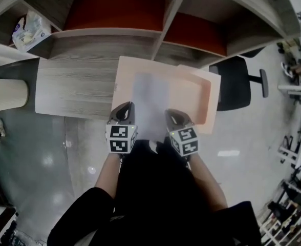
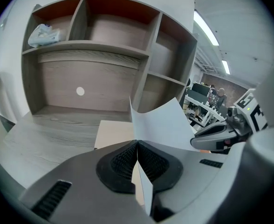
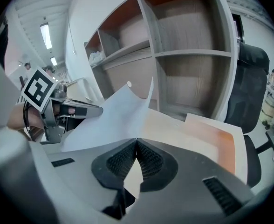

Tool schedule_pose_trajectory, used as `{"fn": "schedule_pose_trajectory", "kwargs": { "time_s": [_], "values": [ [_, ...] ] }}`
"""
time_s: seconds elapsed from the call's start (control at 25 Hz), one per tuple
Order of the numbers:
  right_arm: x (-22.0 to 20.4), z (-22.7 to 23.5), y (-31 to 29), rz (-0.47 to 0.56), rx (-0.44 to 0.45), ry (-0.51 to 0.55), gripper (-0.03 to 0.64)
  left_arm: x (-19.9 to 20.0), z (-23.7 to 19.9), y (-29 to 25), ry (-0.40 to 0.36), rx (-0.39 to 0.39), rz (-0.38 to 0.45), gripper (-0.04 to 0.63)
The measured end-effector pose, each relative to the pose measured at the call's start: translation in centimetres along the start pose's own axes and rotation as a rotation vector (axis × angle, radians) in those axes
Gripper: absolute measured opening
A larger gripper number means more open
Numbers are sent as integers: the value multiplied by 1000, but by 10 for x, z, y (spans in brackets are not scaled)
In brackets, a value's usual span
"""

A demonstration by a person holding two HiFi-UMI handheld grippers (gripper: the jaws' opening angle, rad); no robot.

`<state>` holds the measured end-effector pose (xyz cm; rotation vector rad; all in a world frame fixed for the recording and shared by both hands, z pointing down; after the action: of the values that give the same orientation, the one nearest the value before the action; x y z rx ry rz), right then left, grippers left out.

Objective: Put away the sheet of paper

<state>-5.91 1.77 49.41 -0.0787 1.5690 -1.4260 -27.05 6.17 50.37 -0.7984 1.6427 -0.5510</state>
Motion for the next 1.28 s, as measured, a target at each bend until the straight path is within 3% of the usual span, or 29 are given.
{"fn": "schedule_pose_trajectory", "kwargs": {
  "time_s": [0.24, 0.6, 1.04, 1.28],
  "values": [
    [2, -5, -18, -17, -30, -82, 18, 6, -19, -10, -34, -61, -7, 46],
    [9, 7, -30, -5, -52, -156, 18, 13, -29, -14, -45, -73, -22, 46],
    [13, 34, -58, -53, -14, -96, 18, 19, -33, -34, -73, 20, -32, 46],
    [13, 46, -72, -76, 72, -87, 18, 24, -28, -48, -91, 47, -37, 46]
  ]
}}
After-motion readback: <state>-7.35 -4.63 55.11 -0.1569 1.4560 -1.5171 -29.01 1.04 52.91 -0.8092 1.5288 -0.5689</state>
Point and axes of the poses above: the fingertips, and each gripper's own axes: y backward along the fingers, z to its right, x out of its top, the point moved 9 cm from there along y, backward along the fingers, and after that the axes turned 5 degrees about -z, right-handed, at the moved point
